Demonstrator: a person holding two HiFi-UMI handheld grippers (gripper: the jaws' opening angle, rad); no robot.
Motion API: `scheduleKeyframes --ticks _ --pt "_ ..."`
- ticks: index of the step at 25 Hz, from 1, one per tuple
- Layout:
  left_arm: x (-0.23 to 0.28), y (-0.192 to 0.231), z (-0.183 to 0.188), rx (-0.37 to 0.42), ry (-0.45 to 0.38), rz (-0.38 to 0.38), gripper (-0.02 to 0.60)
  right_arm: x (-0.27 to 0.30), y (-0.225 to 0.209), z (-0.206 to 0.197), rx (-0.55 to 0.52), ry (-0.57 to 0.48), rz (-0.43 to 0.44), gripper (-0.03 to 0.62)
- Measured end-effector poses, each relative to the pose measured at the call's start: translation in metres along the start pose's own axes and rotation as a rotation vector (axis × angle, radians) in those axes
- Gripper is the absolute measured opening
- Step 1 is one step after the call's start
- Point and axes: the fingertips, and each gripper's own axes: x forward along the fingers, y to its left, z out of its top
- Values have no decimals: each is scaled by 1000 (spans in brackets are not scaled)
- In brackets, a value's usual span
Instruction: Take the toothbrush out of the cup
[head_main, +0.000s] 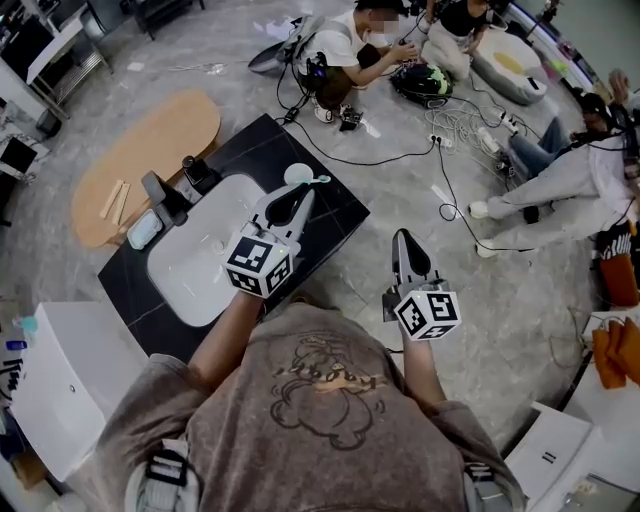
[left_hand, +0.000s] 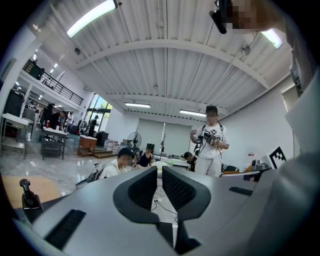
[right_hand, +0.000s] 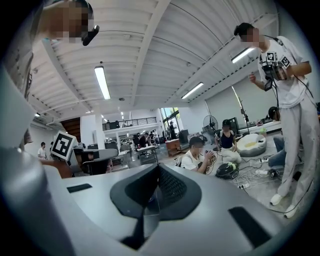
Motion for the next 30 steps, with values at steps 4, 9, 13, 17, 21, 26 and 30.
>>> scheduleKeyframes --ticks 4,9,13,17,21,26,30 --pt "3 -1 -1 2 10 -16 96 0 -3 -1 12 1 -2 3" --pt "7 0 -7 7 32 -25 133 1 -3 -2 19 2 -1 3" --pt "11 -1 -12 14 52 -32 172 0 -4 0 25 1 -1 3" --pt "16 -1 -19 19 81 -43 267 2 -6 -1 25 7 0 3" --pt "20 0 -26 20 98 -38 317 2 -7 -4 27 14 6 3" --pt "31 7 -44 52 145 -15 331 2 -13 -4 35 13 0 3" --pt "42 18 -59 105 188 12 330 0 -20 -1 45 10 -11 3"
